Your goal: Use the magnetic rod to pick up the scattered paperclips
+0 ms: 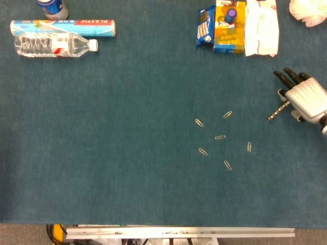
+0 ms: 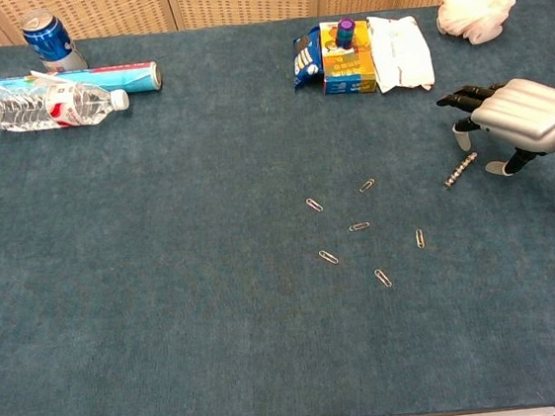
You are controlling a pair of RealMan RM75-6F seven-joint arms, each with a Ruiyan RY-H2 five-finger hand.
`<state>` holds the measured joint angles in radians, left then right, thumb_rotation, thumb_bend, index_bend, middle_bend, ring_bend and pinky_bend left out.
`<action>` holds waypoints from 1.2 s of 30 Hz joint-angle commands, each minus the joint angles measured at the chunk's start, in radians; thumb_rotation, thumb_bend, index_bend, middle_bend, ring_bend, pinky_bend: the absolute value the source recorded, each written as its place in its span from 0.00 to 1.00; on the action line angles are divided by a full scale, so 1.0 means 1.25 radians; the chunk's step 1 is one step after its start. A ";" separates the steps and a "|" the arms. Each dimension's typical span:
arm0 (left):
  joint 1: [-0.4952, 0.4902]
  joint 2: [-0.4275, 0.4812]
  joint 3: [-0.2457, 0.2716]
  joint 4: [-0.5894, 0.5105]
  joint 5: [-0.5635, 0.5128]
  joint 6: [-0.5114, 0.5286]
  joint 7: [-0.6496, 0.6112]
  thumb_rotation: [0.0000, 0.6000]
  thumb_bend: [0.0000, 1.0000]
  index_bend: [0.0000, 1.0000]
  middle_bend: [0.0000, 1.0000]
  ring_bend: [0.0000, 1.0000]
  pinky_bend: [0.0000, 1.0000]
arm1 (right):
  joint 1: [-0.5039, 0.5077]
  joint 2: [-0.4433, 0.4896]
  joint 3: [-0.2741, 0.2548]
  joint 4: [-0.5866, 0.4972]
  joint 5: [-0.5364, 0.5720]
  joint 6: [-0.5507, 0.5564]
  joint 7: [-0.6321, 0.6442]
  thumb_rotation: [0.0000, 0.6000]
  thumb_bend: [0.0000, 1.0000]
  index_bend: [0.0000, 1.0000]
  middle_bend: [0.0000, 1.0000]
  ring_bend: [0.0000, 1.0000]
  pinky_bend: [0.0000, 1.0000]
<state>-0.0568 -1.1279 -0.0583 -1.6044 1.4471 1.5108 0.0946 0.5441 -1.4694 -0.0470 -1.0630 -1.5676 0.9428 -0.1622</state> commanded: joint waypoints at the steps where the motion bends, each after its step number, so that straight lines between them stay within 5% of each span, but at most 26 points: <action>1: 0.000 0.000 0.000 0.000 0.000 0.000 0.000 1.00 0.01 0.43 0.44 0.26 0.45 | 0.001 -0.002 0.000 0.000 0.002 -0.002 -0.004 1.00 0.22 0.46 0.08 0.00 0.25; 36: 0.001 0.002 -0.002 0.001 -0.001 0.000 -0.009 1.00 0.01 0.43 0.44 0.26 0.45 | 0.012 -0.032 0.001 0.019 0.023 -0.017 -0.031 1.00 0.26 0.49 0.09 0.00 0.25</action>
<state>-0.0558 -1.1250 -0.0604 -1.6029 1.4462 1.5110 0.0833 0.5590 -1.5094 -0.0456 -1.0386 -1.5385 0.9219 -0.2004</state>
